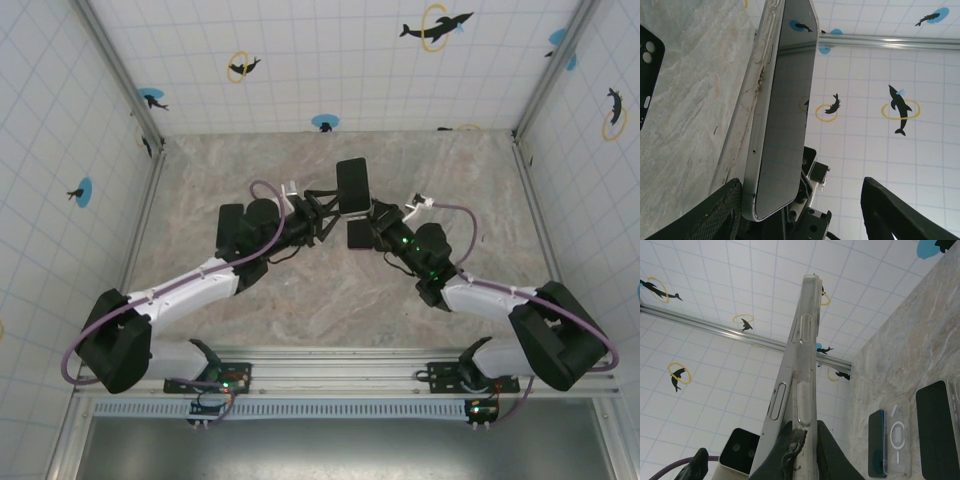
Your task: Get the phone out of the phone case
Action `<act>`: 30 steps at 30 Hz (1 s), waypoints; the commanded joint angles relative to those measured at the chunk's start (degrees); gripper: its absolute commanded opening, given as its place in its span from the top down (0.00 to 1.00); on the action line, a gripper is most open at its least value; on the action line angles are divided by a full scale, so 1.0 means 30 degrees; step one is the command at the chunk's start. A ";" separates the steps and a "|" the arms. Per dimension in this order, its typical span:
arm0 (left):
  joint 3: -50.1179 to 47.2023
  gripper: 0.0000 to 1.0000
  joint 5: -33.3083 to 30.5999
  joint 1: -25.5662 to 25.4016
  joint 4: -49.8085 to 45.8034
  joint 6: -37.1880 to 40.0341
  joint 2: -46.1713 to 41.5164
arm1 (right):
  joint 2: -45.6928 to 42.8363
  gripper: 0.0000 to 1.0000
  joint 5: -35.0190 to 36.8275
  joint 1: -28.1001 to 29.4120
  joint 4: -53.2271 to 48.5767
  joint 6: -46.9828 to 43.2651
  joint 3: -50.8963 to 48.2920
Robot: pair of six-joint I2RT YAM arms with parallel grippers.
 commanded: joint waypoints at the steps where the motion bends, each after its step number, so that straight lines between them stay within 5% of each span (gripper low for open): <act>1: -0.0028 0.36 0.0116 -0.0202 0.1181 -0.0691 0.0074 | 0.0039 0.98 0.0165 0.0361 0.1438 -0.0463 0.1023; 11: 0.0772 0.42 0.0748 -0.0202 0.2295 -0.0896 0.1208 | 0.0336 0.98 0.0340 0.0701 0.1151 -0.0566 0.1247; 30: 0.1637 0.92 -0.0005 -0.0202 0.4368 -0.1586 0.2392 | 0.0316 0.98 0.2159 0.1647 0.0120 -0.0875 0.1267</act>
